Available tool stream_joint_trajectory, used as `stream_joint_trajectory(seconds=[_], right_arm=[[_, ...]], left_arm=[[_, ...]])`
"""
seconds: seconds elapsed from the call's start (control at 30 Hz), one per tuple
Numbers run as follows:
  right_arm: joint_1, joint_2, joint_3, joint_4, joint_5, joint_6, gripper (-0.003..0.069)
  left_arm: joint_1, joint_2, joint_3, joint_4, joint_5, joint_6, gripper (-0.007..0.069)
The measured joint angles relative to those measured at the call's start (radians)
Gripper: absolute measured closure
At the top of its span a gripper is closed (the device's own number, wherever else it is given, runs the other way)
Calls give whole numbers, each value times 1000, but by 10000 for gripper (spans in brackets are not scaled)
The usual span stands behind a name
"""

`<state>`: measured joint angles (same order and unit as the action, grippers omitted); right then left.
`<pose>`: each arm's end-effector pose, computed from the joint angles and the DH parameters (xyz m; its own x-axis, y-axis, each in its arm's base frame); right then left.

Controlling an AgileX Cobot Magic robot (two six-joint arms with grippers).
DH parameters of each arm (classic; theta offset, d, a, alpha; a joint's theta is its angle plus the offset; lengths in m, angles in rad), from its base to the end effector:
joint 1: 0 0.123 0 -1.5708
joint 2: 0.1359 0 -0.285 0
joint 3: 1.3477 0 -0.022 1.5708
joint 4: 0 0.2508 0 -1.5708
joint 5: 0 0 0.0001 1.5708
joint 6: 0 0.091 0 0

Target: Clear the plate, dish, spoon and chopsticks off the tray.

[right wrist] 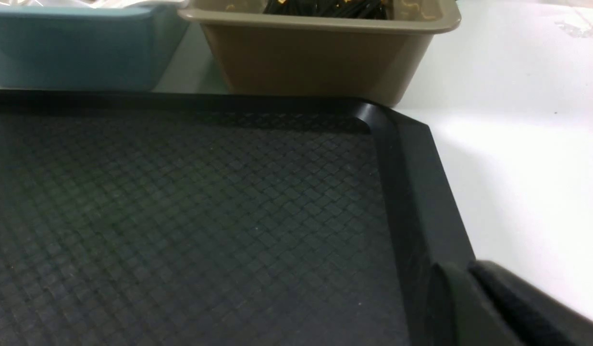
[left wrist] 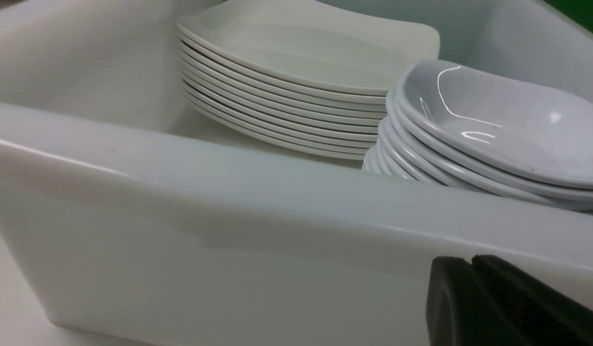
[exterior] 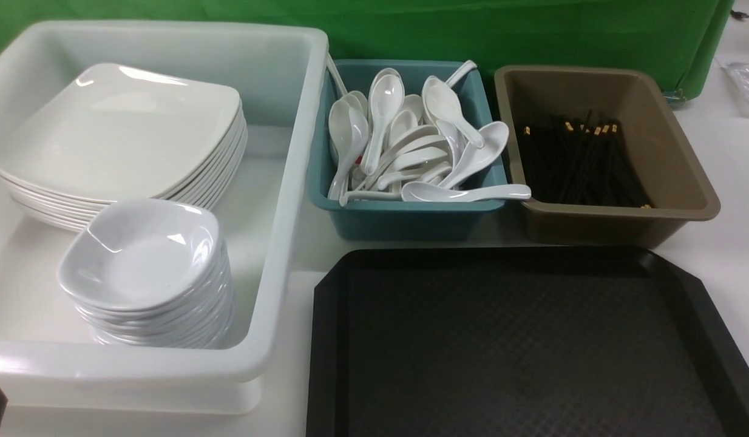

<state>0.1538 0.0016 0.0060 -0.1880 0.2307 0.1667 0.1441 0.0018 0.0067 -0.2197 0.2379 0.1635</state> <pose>0.0558 0.0047 0.1905 -0.1431 -0.0388 -0.9890 -0.1136 0.9933 -0.0225 0.0559 0.0034 0.1898 -0.1466 -0.0719 -0.9866 -0.1007 0.9933 -0.0574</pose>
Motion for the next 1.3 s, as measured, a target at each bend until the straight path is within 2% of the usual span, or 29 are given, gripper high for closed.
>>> stream_joint_trajectory(seconds=[1.3], right_arm=[[-1,0,0,0,0,0,528]], left_arm=[[0,0,0,5,0,-11,607]])
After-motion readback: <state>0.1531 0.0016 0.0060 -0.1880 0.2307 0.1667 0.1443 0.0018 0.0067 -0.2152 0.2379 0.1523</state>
